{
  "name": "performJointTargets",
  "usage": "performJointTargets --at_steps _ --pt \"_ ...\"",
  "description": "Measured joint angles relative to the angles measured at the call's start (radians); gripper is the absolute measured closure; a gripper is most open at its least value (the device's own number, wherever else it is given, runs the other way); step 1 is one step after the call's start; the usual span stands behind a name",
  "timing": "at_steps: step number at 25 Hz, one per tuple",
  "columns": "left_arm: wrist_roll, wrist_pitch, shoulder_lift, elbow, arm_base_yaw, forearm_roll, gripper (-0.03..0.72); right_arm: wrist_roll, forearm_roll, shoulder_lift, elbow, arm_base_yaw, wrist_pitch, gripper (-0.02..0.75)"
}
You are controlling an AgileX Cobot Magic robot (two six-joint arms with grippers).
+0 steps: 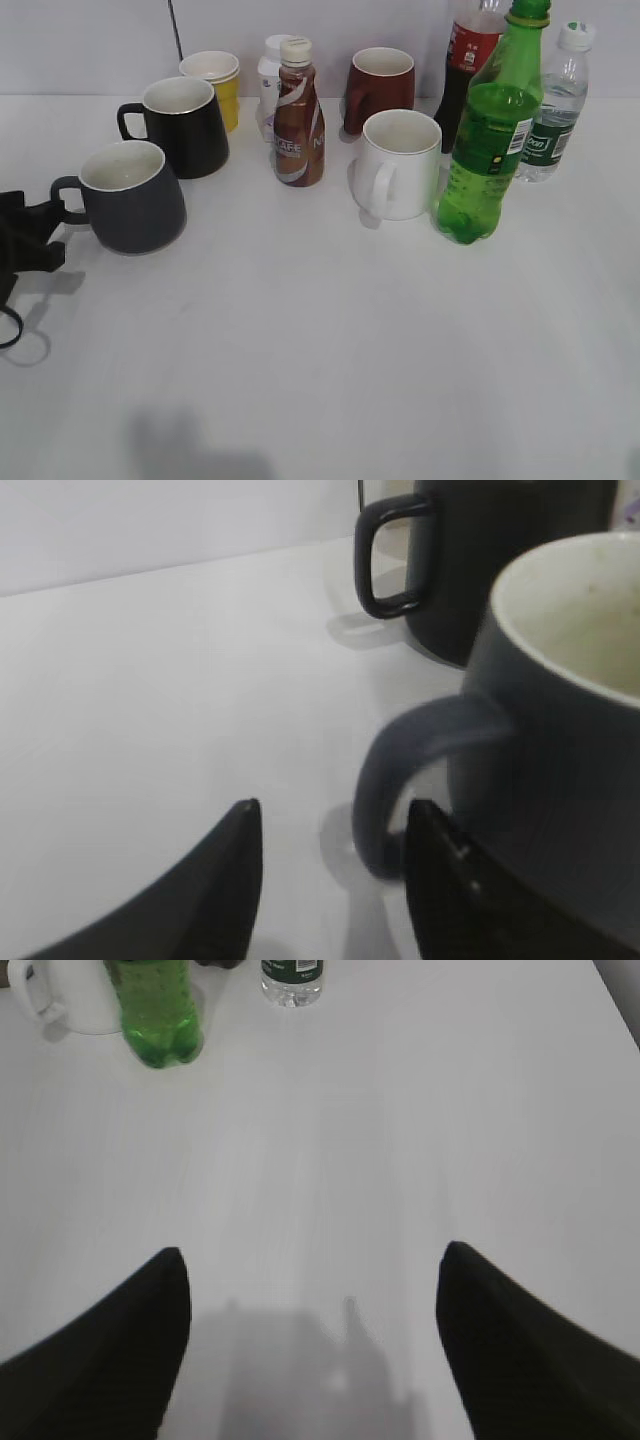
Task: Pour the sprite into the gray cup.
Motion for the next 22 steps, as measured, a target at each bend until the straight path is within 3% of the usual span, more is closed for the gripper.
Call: performJointTargets --at_steps 4,7,12,19,22 --pt "0.000 -0.001 0.059 -0.065 0.000 0.017 0.327 0.000 0.000 0.000 0.000 0.000 0.000 0.164" --pt "0.000 -0.001 0.103 -0.112 0.000 0.050 0.379 0.000 0.000 0.000 0.000 0.000 0.000 0.164" --pt "0.003 0.000 0.122 -0.151 0.000 0.095 0.634 0.000 0.001 0.000 0.000 0.000 0.000 0.164" --pt "0.009 0.007 0.081 -0.145 0.000 0.120 0.643 -0.020 0.045 0.000 -0.007 0.000 -0.013 0.164" --pt "0.009 0.008 0.018 -0.142 0.000 0.121 0.644 -0.028 0.048 0.019 -0.017 0.000 -0.170 0.164"
